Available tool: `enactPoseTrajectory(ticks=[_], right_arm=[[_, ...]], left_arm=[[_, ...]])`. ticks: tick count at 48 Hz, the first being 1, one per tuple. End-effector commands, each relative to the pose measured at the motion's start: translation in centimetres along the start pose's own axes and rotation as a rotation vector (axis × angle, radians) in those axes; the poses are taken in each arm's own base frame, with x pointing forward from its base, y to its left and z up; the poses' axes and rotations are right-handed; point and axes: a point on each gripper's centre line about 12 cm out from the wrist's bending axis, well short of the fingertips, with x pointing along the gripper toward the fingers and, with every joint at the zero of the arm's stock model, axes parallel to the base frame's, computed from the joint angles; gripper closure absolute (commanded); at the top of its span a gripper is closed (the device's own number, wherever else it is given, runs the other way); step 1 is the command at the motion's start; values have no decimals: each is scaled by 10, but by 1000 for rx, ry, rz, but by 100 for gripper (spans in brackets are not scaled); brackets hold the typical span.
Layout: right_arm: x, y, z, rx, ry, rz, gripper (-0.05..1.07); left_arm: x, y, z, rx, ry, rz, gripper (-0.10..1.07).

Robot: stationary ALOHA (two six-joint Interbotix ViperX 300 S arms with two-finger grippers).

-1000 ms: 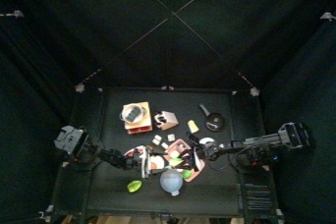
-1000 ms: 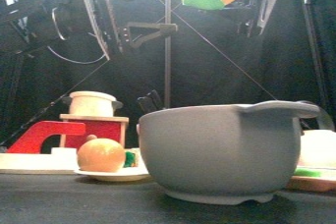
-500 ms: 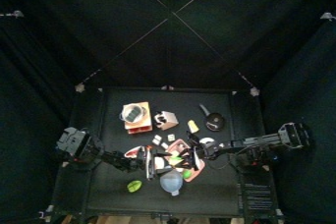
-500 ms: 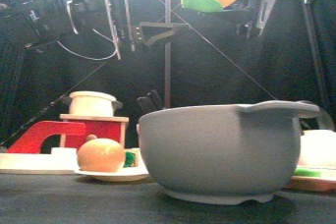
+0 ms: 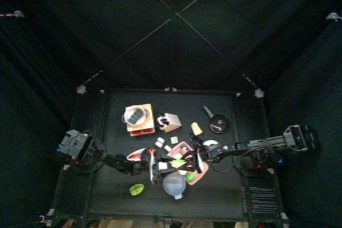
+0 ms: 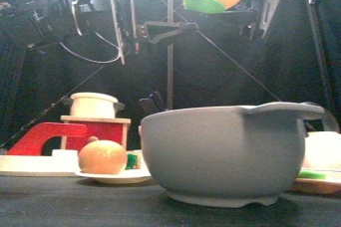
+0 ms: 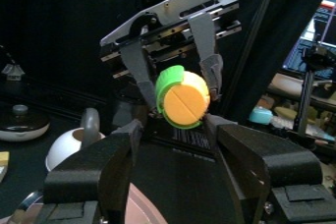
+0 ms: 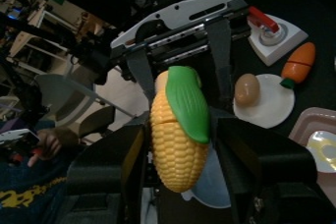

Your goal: Remove husk

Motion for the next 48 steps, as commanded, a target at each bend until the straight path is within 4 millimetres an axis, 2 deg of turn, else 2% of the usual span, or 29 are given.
enactPoseTrajectory(ticks=[1, 6, 17, 23, 28, 36, 44, 48], right_arm=[[-2, 4, 6, -3, -16, 15, 33], [-2, 4, 6, -3, -16, 15, 33], [-2, 5, 4, -5, -12, 17, 33], [-2, 6, 3, -6, -10, 19, 33], [-2, 6, 3, -6, -10, 19, 33], [-2, 2, 3, 2, -11, 7, 33], [1, 2, 0, 1, 0, 7, 33], [3, 2, -1, 3, 7, 7, 33]], left_arm=[[6, -4, 8, -12, -31, -5, 13], [6, -4, 8, -11, -31, -5, 21], [6, -3, 8, -9, -28, -3, 46], [3, 0, 7, -9, -24, 5, 52], [3, 2, 7, -7, -20, 13, 52], [3, -5, 7, 12, -21, -43, 43], [4, -3, 6, 18, -21, -48, 14], [6, -2, 8, 16, -27, -37, 6]])
